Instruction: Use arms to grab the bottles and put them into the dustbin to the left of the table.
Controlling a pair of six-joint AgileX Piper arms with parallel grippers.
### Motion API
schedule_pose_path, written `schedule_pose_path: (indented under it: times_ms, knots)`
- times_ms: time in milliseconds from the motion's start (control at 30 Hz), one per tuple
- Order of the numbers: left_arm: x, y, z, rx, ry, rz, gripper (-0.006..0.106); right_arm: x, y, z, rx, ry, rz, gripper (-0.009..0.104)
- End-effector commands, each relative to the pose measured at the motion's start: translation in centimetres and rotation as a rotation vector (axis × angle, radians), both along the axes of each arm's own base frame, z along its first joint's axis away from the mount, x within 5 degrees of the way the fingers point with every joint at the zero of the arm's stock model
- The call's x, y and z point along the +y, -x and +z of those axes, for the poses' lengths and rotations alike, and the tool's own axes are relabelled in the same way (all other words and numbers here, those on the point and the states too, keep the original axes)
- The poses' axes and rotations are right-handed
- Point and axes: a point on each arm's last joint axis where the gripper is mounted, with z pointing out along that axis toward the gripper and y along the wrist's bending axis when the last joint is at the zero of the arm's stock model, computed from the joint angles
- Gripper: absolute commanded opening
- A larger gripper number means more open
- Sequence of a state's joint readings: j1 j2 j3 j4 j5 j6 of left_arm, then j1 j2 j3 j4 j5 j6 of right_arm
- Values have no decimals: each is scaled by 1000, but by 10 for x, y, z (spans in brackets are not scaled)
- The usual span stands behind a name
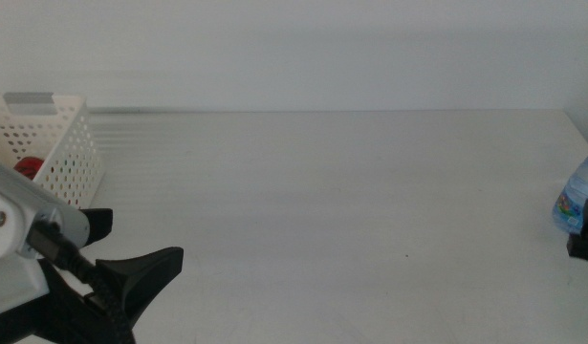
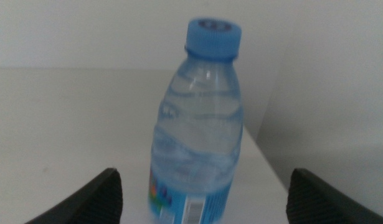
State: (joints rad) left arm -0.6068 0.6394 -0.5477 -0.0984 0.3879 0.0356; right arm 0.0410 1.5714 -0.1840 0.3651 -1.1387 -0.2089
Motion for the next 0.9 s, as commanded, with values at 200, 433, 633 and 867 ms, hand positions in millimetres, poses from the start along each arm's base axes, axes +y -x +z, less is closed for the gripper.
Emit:
schedule_pose_path:
  times_ms: [200, 433, 633, 867]
  knots:
    - [-1, -1, 17, -81, 74, 4, 90, -5, -37, 24, -175, 142, -57, 90]
    - [-1, -1, 17, -81, 74, 4, 90, -9, -56, 20, -178, 130, -108, 90]
    - [-1, -1, 17, -81, 74, 4, 90, -11, -69, 10, -155, 130, -125, 90]
    - [-1, -1, 16, -81, 74, 4, 90, -16, -83, 4, -154, 126, -146, 90]
